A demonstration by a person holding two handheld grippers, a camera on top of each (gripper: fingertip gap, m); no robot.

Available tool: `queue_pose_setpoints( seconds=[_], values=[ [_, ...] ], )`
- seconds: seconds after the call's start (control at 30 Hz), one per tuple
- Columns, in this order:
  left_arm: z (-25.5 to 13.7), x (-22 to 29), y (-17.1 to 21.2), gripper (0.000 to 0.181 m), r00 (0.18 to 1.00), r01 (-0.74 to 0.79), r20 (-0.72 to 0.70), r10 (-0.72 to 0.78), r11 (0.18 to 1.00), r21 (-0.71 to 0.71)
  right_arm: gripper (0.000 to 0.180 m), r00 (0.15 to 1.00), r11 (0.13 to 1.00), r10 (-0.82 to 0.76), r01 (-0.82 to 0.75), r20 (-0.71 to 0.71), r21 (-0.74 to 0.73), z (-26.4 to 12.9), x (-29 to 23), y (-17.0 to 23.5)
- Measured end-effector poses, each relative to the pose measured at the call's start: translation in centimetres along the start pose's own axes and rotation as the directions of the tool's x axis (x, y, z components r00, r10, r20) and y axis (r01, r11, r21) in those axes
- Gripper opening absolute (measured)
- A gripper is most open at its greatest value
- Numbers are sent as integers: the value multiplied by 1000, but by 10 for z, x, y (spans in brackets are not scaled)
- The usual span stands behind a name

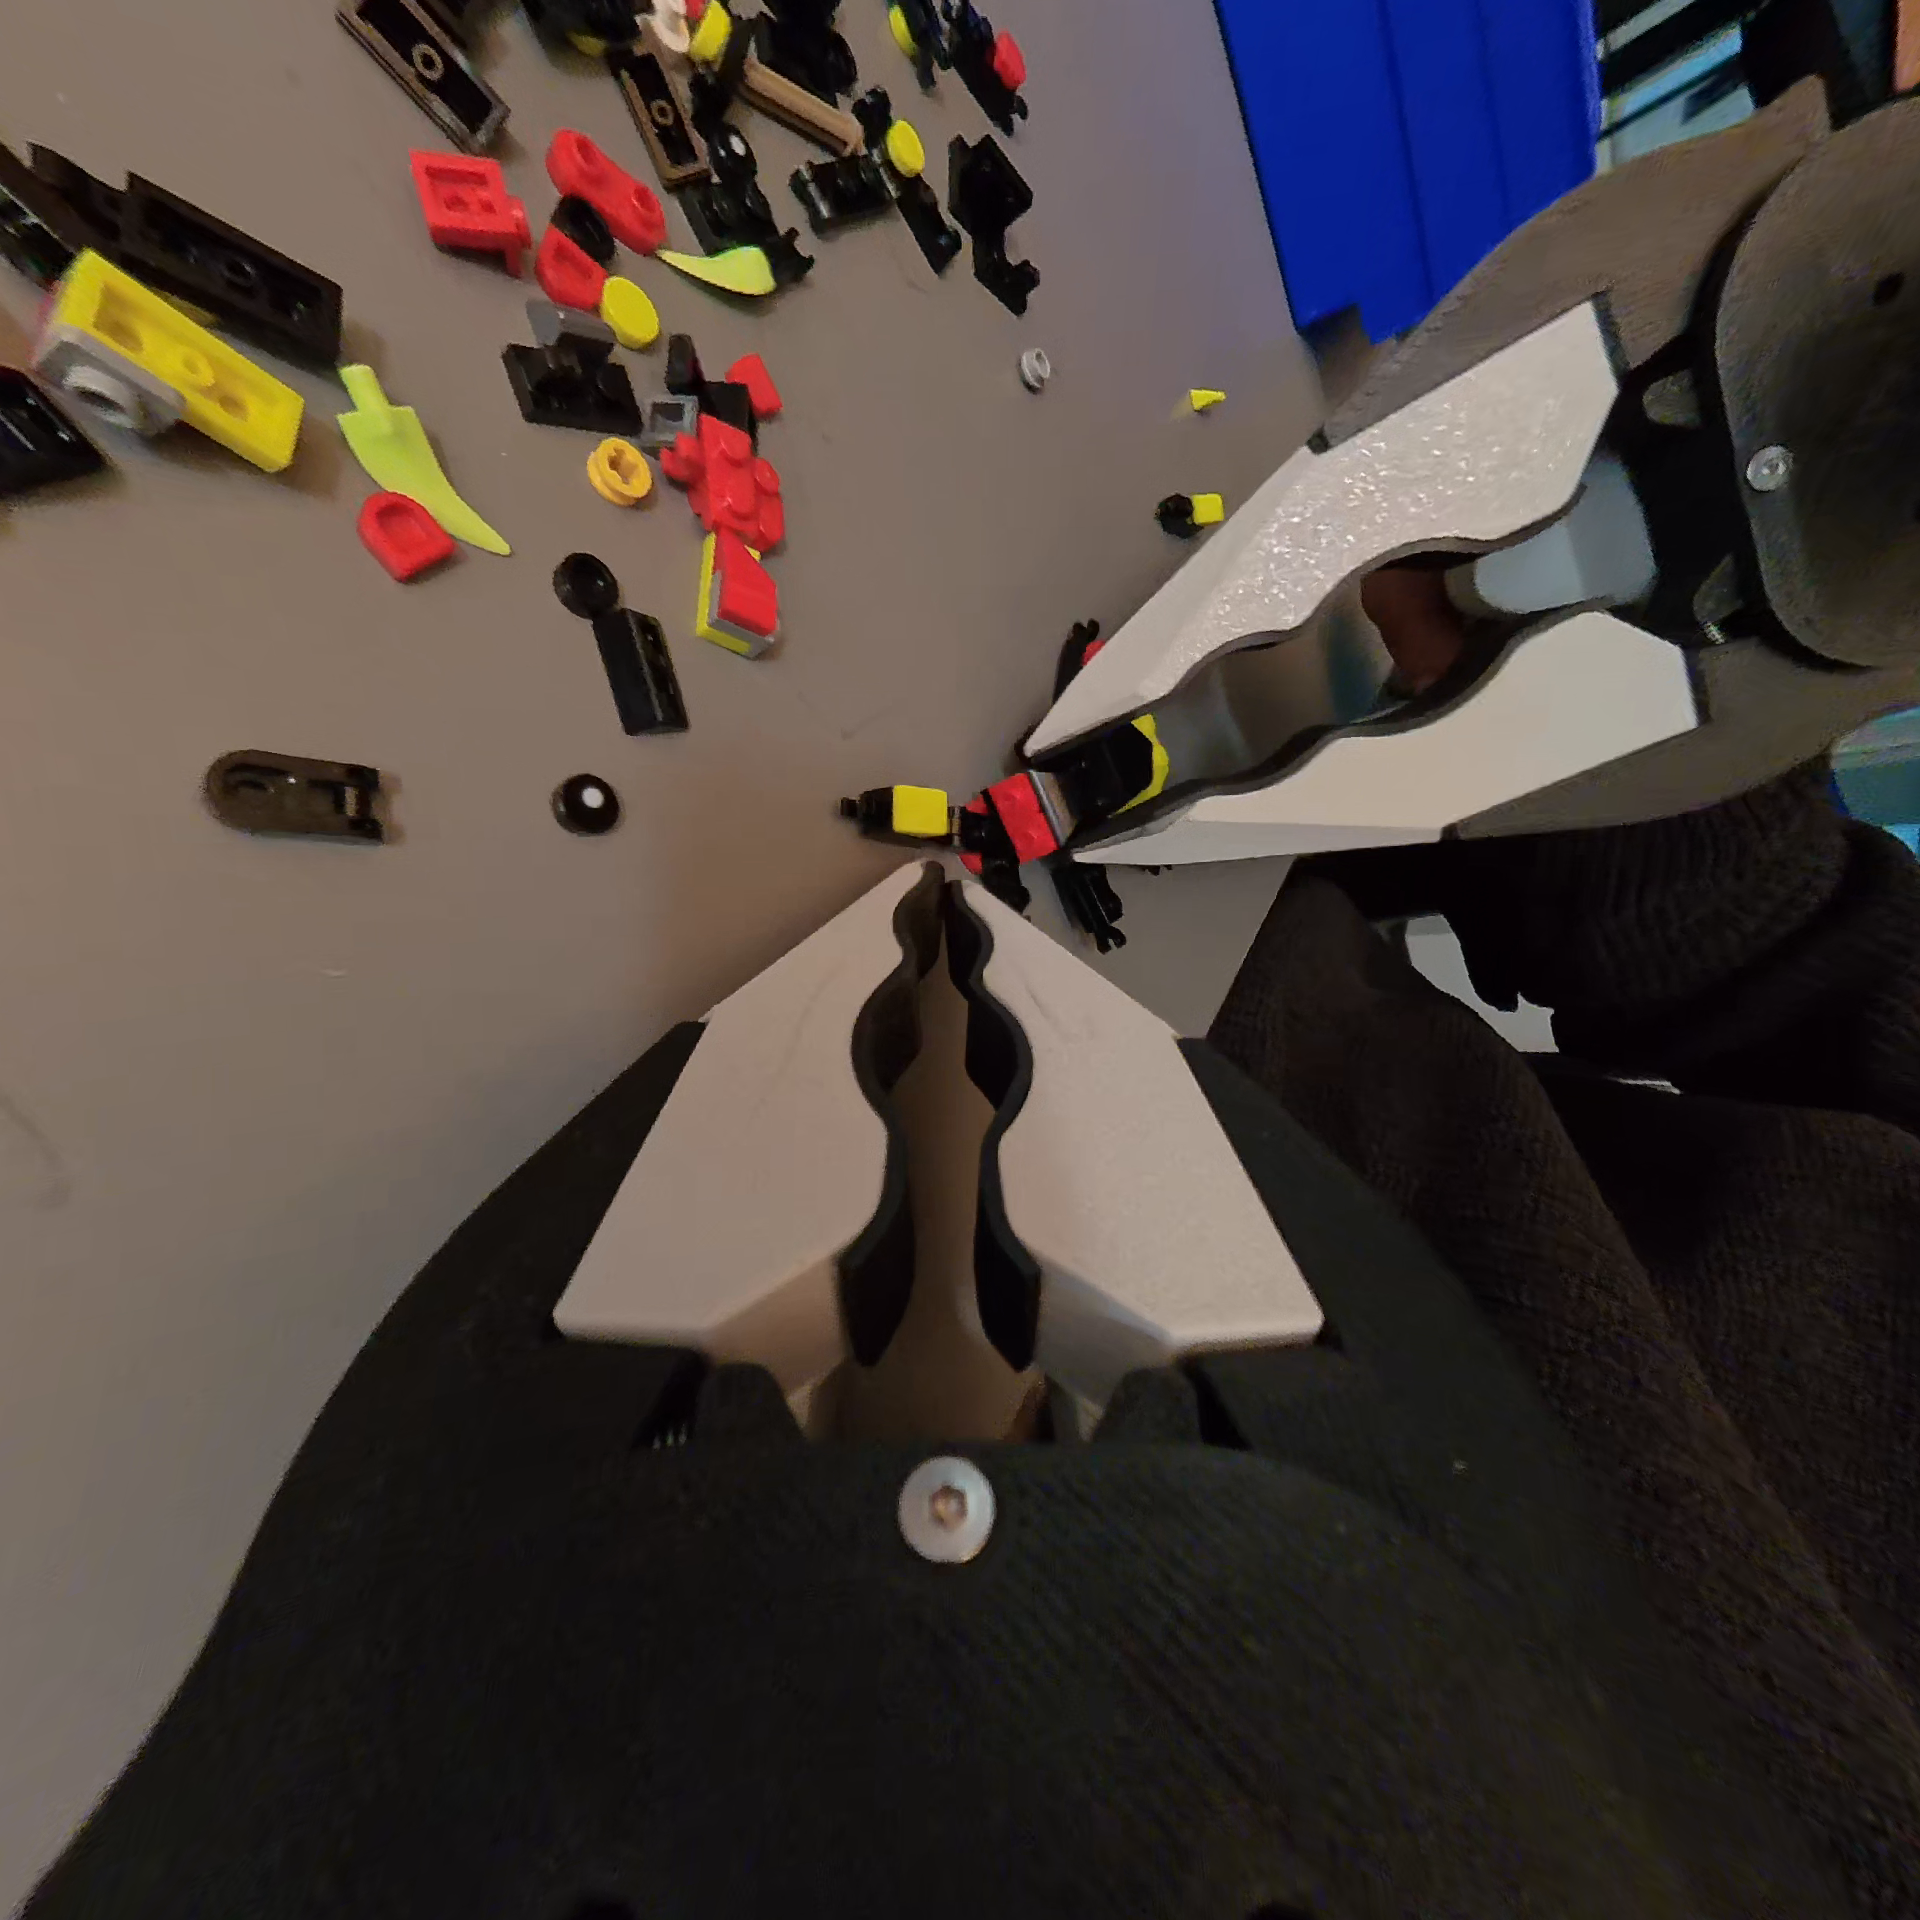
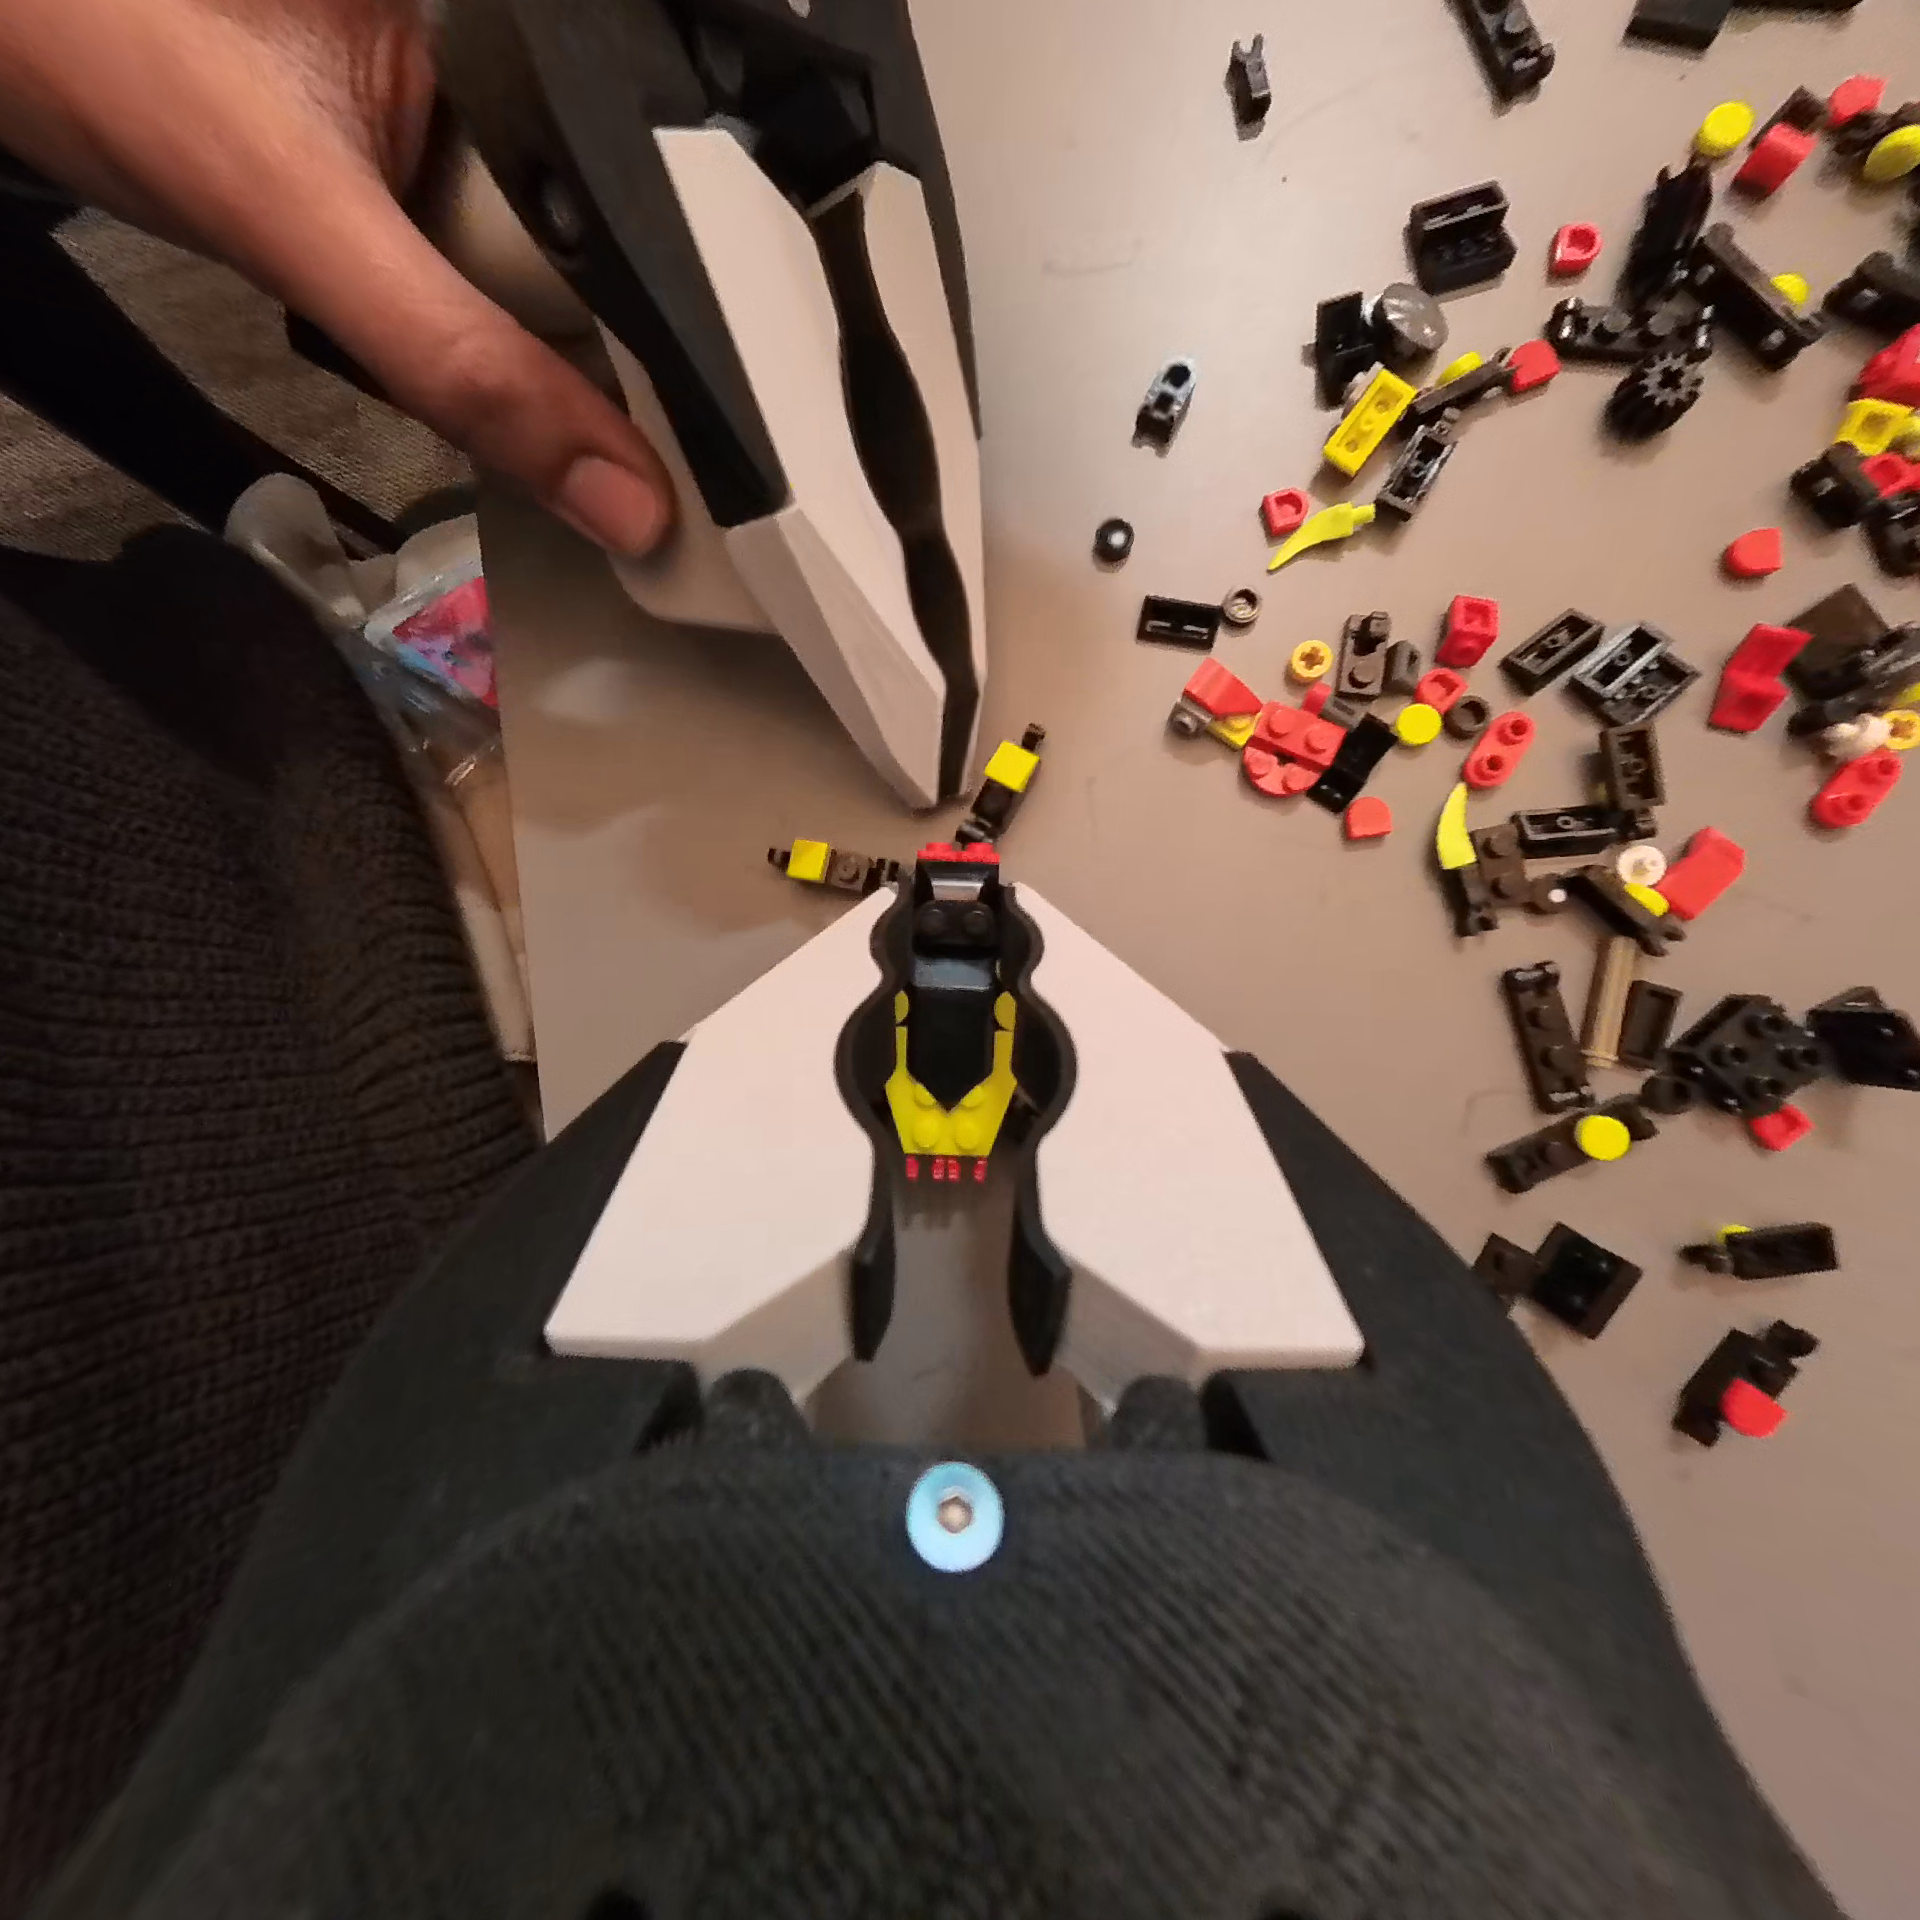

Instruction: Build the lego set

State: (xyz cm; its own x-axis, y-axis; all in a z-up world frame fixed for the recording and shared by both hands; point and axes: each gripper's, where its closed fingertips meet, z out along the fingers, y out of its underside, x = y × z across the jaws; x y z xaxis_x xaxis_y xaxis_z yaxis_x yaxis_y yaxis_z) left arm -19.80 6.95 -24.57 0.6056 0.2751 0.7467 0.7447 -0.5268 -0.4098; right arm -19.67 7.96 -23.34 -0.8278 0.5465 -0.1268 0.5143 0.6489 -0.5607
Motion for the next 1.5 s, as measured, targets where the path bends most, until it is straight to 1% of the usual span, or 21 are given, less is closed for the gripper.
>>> queue_pose_setpoints(
  seconds=[0.33, 0.7, 1.0, 1.5],
  values=[
    [1, -6, -7, 0, 1000, -2, 12, 2, 1000, 1, 14, 998, 998, -56, 56, 4, -41, 4, -1, -4],
    [1, -6, -7, 0, 1000, -2, 11, 2, 1000, 0, 14, 997, 995, -75, 75, -1, -66, 7, -2, -6],
    [1, -6, -6, 0, 1000, -1, 8, 1, 1000, -3, 14, 998, 995, -67, 67, -3, -68, 6, -5, -8],
    [1, -5, -4, 0, 1000, 4, 5, -4, 1000, -8, 14, 1000, 996, 4, -5, -20, -88, 9, -9, -9]
  ],
)
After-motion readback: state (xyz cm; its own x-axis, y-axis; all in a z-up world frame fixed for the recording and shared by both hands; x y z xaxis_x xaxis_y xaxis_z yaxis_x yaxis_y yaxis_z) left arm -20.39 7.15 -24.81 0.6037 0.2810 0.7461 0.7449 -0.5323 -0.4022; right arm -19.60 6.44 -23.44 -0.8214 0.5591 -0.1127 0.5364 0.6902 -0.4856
